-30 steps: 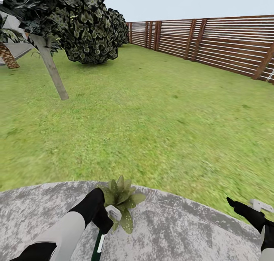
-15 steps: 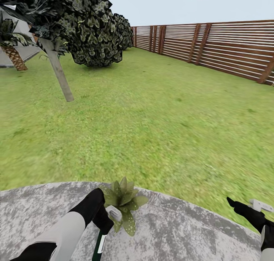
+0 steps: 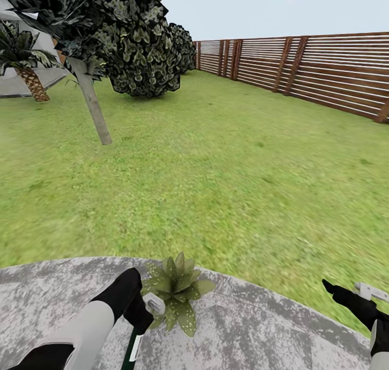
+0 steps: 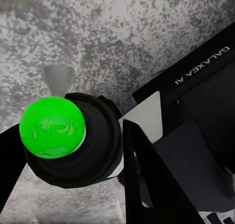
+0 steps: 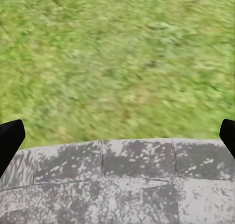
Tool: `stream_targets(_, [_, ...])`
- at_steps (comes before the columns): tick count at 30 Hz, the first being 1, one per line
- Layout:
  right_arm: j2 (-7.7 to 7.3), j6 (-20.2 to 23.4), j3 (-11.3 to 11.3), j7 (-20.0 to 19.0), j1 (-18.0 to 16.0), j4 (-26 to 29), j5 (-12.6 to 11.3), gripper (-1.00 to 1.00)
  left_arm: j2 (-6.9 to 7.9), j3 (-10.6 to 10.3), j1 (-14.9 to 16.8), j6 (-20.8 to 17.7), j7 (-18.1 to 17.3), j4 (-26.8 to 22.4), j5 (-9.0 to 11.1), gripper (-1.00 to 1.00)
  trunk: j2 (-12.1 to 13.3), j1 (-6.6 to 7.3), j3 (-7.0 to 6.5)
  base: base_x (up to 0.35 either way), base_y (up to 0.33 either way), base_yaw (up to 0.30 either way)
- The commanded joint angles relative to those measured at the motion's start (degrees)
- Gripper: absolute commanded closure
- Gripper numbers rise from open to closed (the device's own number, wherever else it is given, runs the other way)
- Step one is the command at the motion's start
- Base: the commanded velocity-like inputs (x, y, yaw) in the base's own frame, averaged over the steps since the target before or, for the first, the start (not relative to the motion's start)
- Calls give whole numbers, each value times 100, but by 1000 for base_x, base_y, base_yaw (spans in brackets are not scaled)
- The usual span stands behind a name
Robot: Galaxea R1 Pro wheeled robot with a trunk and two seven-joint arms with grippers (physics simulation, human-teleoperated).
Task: Pick up the pesticide atomizer in the garden and spray insectifuge to fully cover both potted plants in the garden.
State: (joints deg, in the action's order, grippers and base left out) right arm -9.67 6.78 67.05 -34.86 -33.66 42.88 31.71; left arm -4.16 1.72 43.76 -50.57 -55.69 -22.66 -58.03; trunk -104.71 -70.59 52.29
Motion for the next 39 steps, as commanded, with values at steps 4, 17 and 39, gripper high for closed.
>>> stream_targets(4, [1,-2,28,-40,-3,10,34,-100,2,17,1,-36,-47,6,-58,100,-2,1,5,0,0,1])
stream_targets(17, [-18,0,47,-52,0,18,39,-100,63,21,1,-36,-47,1,-59,100,-2,1,15,0,0,46])
stream_targets(39, [1,-1,45,-47,0,13,45,-100,864,16,1,-31,-47,-25,-59,100,-2,1,85,-68,0,224])
